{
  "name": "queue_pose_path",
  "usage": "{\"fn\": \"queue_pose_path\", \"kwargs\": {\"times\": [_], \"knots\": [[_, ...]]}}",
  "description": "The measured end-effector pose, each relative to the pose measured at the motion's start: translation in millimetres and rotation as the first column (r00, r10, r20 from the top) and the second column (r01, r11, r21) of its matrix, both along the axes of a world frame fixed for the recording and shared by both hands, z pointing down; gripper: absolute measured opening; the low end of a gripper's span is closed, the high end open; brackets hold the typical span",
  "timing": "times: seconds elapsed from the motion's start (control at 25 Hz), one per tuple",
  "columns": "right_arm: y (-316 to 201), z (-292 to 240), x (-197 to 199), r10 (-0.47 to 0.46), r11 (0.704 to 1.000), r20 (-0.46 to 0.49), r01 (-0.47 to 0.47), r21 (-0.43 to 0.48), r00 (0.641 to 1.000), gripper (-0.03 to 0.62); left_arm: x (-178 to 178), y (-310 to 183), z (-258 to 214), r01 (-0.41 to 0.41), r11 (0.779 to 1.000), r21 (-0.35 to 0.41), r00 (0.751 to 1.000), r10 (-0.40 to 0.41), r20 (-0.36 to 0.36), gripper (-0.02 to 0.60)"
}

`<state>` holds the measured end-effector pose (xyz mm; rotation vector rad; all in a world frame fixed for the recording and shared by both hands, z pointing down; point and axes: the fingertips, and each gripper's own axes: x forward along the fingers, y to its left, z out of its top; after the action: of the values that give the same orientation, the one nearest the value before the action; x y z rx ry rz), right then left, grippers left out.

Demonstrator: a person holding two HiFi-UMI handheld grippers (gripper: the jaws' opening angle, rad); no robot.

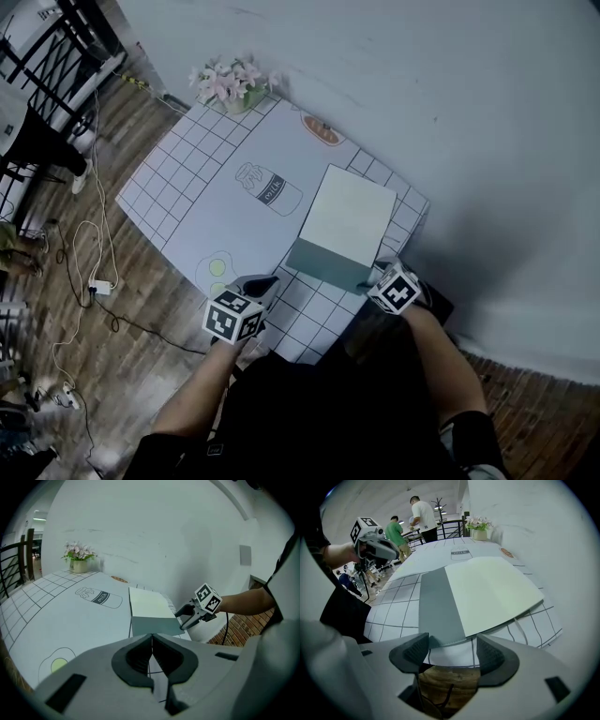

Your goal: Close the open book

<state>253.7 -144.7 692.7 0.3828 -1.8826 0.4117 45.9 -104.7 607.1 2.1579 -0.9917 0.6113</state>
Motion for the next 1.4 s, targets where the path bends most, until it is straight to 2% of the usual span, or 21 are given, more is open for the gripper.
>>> {"fn": "queue_pose_path", "kwargs": {"times": [0.28, 0.52, 1.16, 1.4], "knots": [[-2.8, -9.5, -8.0, 0.005, 1.000, 0.088, -0.007, 0.030, 0.996, 0.293, 13.5, 1.8, 1.8, -0.028, 1.000, -0.011, 1.000, 0.028, -0.005, 0.009], [-6.5, -25.1, -21.9, 0.049, 0.998, 0.213, -0.057, 0.032, 0.976, 0.293, 15.5, 8.0, 6.4, -0.026, 0.999, -0.027, 1.000, 0.026, -0.007, 0.009], [-26.2, -68.0, -40.4, 0.000, 0.993, 0.348, -0.042, 0.113, 0.938, 0.293, 9.6, 2.7, 1.7, 0.000, 1.000, -0.014, 1.000, -0.001, -0.019, 0.009], [-50.6, -89.6, -38.9, 0.024, 0.984, 0.416, -0.094, 0.149, 0.909, 0.293, 1.9, 0.7, -0.2, 0.019, 1.000, -0.014, 1.000, -0.020, -0.009, 0.009]]}}
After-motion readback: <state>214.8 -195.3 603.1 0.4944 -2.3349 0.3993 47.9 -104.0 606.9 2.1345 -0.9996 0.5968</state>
